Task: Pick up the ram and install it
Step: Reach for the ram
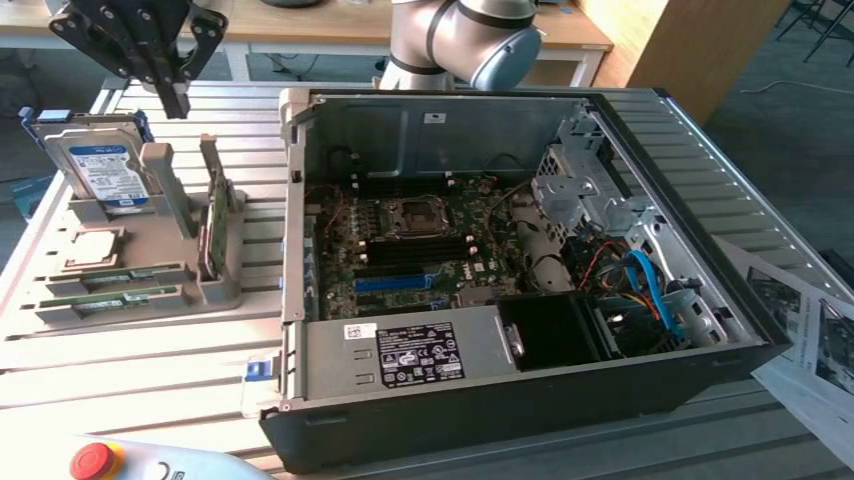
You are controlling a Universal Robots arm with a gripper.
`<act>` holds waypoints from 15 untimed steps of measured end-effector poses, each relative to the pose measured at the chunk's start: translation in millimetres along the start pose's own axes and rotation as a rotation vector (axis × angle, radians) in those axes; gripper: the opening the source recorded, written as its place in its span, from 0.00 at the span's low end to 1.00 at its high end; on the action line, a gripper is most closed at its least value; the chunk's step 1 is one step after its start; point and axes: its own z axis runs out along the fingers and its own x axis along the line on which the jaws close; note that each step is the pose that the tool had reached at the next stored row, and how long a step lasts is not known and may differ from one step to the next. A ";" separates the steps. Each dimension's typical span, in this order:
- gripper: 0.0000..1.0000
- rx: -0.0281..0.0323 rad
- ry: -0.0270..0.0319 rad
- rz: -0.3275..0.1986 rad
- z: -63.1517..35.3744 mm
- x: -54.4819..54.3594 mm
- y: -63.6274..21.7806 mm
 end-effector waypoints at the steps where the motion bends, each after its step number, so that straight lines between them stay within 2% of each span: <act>1: 0.10 0.0000 0.0000 0.000 0.0 1.6 -0.1; 15: 0.10 0.0000 0.0000 0.000 -0.6 23.6 -0.9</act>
